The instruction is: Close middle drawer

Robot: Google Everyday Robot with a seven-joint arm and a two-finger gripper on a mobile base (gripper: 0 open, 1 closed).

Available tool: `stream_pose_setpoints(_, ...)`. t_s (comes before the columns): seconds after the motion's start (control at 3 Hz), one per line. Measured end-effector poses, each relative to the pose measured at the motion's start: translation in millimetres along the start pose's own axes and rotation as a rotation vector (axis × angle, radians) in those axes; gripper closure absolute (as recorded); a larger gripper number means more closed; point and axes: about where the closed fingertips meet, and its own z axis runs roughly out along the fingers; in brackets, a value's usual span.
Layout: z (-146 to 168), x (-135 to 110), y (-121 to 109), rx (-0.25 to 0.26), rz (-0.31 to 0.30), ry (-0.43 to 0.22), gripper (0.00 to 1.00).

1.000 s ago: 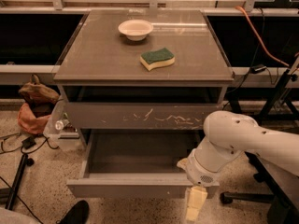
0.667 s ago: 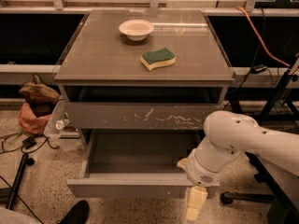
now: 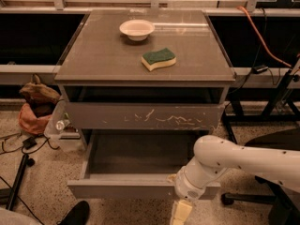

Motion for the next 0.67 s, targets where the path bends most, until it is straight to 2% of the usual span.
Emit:
stream_pose_setpoints(0.33,42,8,-15,-0.021,0.012,-0.054,0.00)
stream_pose_setpoints(0.67,64,17,-25,-0.026,0.026,-0.085,0.00)
